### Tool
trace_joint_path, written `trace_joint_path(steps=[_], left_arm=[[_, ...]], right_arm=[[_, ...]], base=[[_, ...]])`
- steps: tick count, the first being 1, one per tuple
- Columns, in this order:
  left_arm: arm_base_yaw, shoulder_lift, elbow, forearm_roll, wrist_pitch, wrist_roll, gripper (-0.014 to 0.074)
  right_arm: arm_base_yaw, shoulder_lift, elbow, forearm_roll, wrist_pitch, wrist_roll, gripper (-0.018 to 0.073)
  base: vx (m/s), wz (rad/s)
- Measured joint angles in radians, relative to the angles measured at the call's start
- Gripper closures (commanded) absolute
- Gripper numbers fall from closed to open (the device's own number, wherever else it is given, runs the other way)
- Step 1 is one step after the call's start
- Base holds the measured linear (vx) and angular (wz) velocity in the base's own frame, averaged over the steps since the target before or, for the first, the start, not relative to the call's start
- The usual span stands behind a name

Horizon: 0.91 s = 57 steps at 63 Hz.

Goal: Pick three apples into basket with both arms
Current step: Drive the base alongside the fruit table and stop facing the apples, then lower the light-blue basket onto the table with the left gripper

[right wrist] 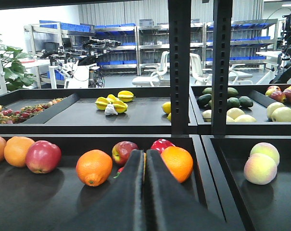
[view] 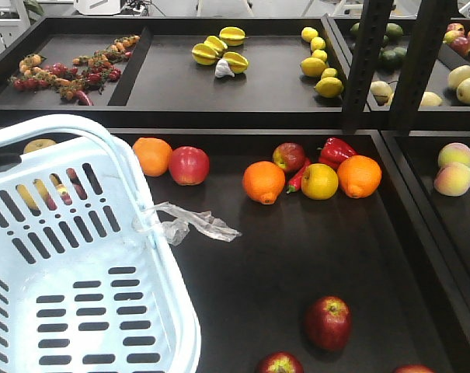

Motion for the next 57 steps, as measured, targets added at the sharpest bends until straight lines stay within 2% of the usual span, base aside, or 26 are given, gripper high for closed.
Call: trace_joint_path(steps=[17, 28, 37, 57], left_arm=[[0.0, 0.005, 0.0, -0.009, 0.005, 0.0, 0.0603], [0.0, 0.031, 0.014, 0.034, -0.005, 0.041, 0.0603], [0.0, 0.036, 0.116, 0.058, -0.112, 0.099, 0.0603], [0.013, 0.04, 0.363, 0.099, -0.418, 0.105, 0.0603]], right_arm=[[0.0, 0.0, 0.0, 0.0, 0.0, 0.0, 0.0568], [0.0, 0.0, 0.0, 0.0, 0.0, 0.0, 0.0568], [0.0, 0.0, 0.0, 0.0, 0.0, 0.0, 0.0568], [0.0, 0.0, 0.0, 0.0, 0.0, 0.0, 0.0568]], base=[[0.0, 0.0], [0.0, 0.0], [0.0, 0.0], [0.0, 0.0]])
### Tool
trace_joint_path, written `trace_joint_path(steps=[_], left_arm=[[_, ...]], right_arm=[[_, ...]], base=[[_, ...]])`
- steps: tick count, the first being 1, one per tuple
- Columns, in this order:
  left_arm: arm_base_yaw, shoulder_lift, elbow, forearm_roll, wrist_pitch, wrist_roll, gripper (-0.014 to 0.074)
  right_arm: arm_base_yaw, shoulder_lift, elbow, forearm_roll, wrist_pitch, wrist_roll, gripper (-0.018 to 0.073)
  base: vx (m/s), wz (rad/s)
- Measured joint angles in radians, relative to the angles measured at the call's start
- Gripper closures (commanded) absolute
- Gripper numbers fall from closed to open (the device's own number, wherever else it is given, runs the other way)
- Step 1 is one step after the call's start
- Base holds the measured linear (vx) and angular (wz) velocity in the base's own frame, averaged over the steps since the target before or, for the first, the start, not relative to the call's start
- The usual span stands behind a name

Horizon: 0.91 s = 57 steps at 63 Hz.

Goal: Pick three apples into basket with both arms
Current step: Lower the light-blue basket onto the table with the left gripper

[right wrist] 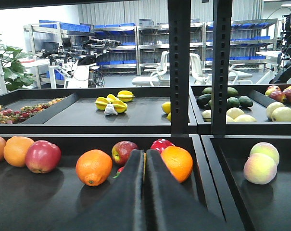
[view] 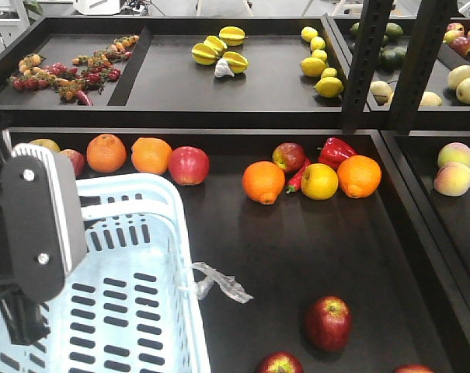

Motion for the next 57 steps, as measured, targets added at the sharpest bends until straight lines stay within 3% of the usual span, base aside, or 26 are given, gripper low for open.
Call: trace_joint_path(steps=[17, 27, 43, 57], left_arm=[[0.13, 0.038, 0.044, -0.014, -0.144, 0.011, 0.0599], [0.183, 0.131, 0.044, -0.094, -0.208, 0.082, 0.06], [0.239, 0.28, 0.044, -0.248, -0.272, 0.214, 0.0596], [0.243, 0.349, 0.044, -0.278, -0.344, 0.259, 0.0593]], right_arm=[[0.0, 0.0, 0.0, 0.0, 0.0, 0.0, 0.0568], [0.0, 0.0, 0.0, 0.0, 0.0, 0.0, 0.0568], [0.0, 0.0, 0.0, 0.0, 0.0, 0.0, 0.0568], [0.0, 0.0, 0.0, 0.0, 0.0, 0.0, 0.0568]], base=[[0.0, 0.0], [0.0, 0.0], [0.0, 0.0], [0.0, 0.0]])
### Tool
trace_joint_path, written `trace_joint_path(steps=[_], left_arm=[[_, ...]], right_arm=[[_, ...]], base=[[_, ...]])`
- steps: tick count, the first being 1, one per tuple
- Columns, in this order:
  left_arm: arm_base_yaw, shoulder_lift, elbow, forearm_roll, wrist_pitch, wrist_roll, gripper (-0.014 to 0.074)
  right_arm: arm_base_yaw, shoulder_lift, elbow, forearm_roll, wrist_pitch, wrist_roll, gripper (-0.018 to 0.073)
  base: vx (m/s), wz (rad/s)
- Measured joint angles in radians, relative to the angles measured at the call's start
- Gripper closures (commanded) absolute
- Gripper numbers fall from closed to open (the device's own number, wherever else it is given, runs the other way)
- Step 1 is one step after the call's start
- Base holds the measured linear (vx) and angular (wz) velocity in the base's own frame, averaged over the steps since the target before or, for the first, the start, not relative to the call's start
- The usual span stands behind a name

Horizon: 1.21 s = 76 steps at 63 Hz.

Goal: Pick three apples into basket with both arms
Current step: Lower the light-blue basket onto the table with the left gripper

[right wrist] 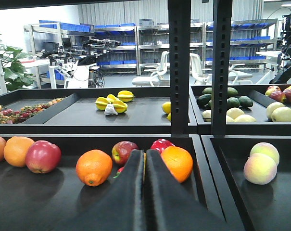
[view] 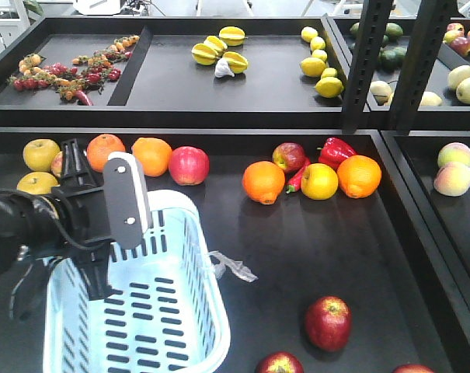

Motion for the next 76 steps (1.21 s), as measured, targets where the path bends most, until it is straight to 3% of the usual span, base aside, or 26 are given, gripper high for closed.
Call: trace_joint_path(steps=[39, 62, 76], left_arm=[[0.0, 0.091, 0.0, -0.001, -0.163, 0.018, 0.0554], [0.0, 0.093, 0.0, 0.002, -0.117, 0.006, 0.0552], [0.007, 0.13, 0.008, 0.024, -0.149, 0.044, 0.0552]], right_arm=[[0.0, 0.0, 0.0, 0.0, 0.0, 0.0, 0.0568], [0.0, 0.0, 0.0, 0.0, 0.0, 0.0, 0.0568], [0.0, 0.0, 0.0, 0.0, 0.0, 0.0, 0.0568]], base=[[0.0, 0.0], [0.0, 0.0], [0.0, 0.0]])
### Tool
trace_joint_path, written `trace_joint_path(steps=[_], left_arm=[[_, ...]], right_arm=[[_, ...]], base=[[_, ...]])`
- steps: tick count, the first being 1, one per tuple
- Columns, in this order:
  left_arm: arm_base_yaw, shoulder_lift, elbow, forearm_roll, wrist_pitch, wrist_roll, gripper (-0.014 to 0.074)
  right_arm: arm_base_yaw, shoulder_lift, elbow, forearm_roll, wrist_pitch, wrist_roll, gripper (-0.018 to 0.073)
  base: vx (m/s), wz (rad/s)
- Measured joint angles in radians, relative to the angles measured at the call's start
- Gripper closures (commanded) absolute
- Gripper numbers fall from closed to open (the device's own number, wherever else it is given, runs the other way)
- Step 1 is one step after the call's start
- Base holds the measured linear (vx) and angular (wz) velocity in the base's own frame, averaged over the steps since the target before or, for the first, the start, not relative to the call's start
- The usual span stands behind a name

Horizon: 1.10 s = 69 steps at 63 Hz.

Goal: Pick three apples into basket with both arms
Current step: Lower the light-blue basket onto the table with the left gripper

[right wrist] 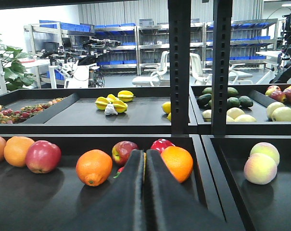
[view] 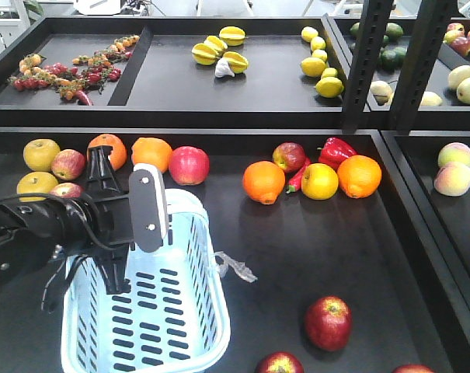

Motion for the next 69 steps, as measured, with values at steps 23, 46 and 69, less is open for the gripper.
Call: trace_joint_path(steps=[23, 46, 69], left_arm=[[0.003, 0.019, 0.162, 0.012, -0.317, -0.02, 0.0545], [0.005, 0.011, 0.193, 0.029, -0.375, -0.036, 0.042], [0.005, 0.013, 0.201, 0.023, -0.416, -0.043, 0.0095]], right_arm=[[0.0, 0.0, 0.0, 0.0, 0.0, 0.0, 0.0568], [0.0, 0.0, 0.0, 0.0, 0.0, 0.0, 0.0568], [0.0, 0.0, 0.0, 0.0, 0.0, 0.0, 0.0568]], base=[[0.0, 0.0], [0.0, 0.0], [0.0, 0.0]])
